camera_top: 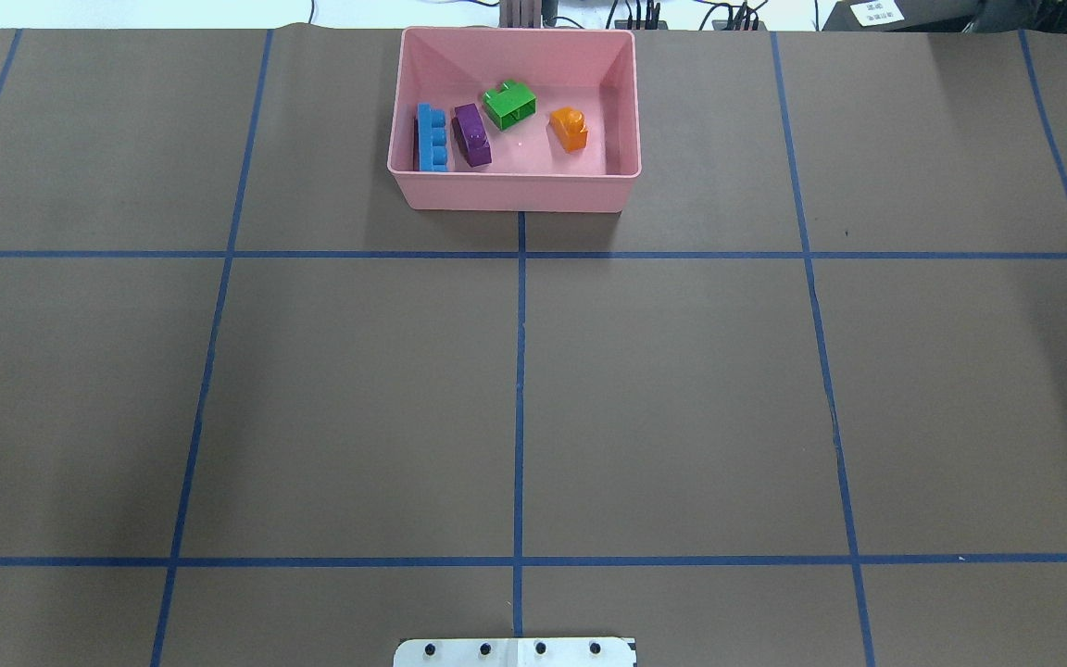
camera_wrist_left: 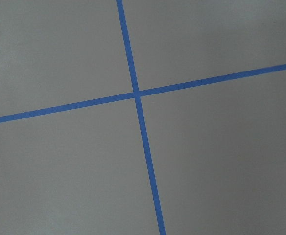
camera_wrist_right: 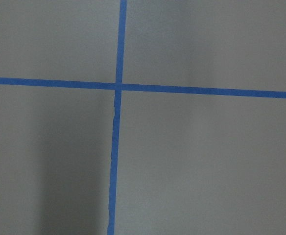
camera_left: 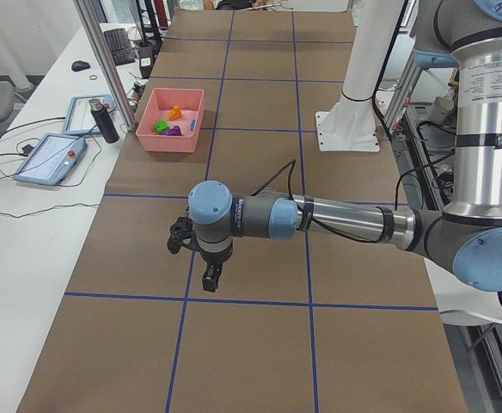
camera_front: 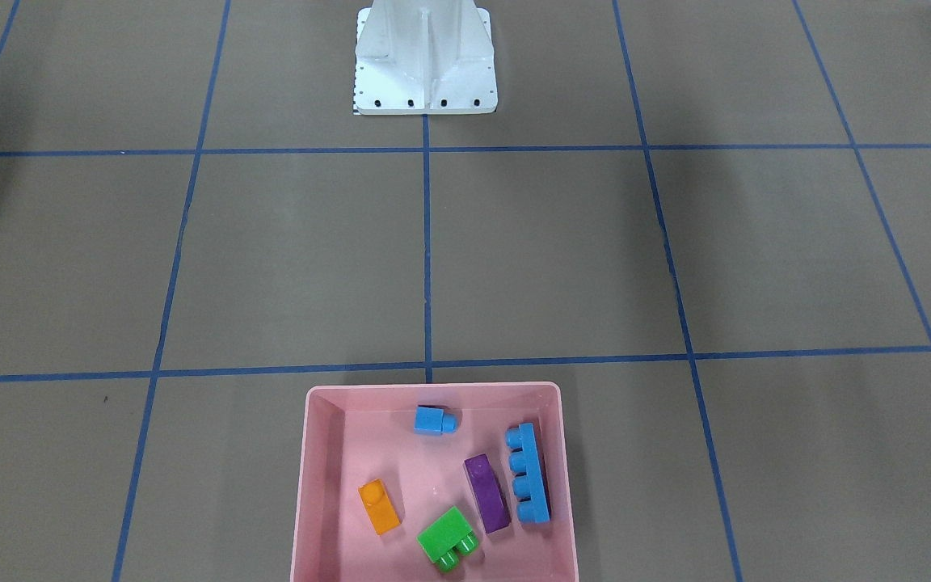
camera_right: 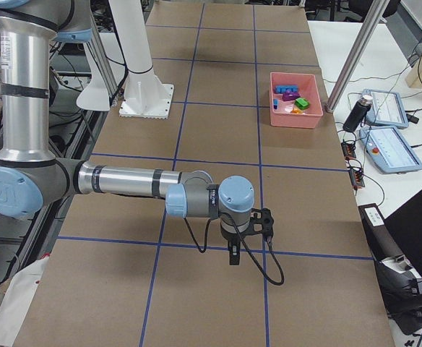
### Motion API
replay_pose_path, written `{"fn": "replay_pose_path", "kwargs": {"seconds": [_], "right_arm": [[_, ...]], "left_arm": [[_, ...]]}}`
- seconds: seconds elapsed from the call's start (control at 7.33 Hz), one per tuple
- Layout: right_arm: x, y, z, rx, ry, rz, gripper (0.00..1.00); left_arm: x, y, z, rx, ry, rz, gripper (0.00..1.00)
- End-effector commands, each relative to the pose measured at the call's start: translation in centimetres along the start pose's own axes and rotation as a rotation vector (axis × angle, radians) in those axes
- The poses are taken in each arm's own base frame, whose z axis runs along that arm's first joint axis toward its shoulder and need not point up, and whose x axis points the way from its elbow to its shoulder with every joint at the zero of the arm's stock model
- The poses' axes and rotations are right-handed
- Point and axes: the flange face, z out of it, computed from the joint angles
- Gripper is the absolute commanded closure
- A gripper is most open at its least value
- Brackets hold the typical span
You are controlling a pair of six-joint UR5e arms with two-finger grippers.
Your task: Put all blocks into box
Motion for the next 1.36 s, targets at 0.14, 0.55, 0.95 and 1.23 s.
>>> {"fn": "replay_pose_path", "kwargs": {"seconds": [0.14,0.55,0.95,1.23], "right_arm": [[-1.0,-0.1,0.2,0.010,-0.007,0.008,0.00],[-1.3,-0.2,0.3,0.007,-0.010,0.004,0.00],[-1.7,-0.6,0.3,0.008,-0.009,-0.008,0.00],[-2.3,-0.9,0.7,0.005,-0.009,-0.025,0.00]], "left_arm": [[-0.1,0.4,0.1,0.001,0.001,-0.001,0.00],[-0.2,0.4,0.3,-0.002,0.002,-0.005,0.00],[-0.4,0.6,0.3,-0.004,0.002,-0.009,0.00],[-0.4,0.6,0.3,-0.004,0.002,-0.009,0.00]]}}
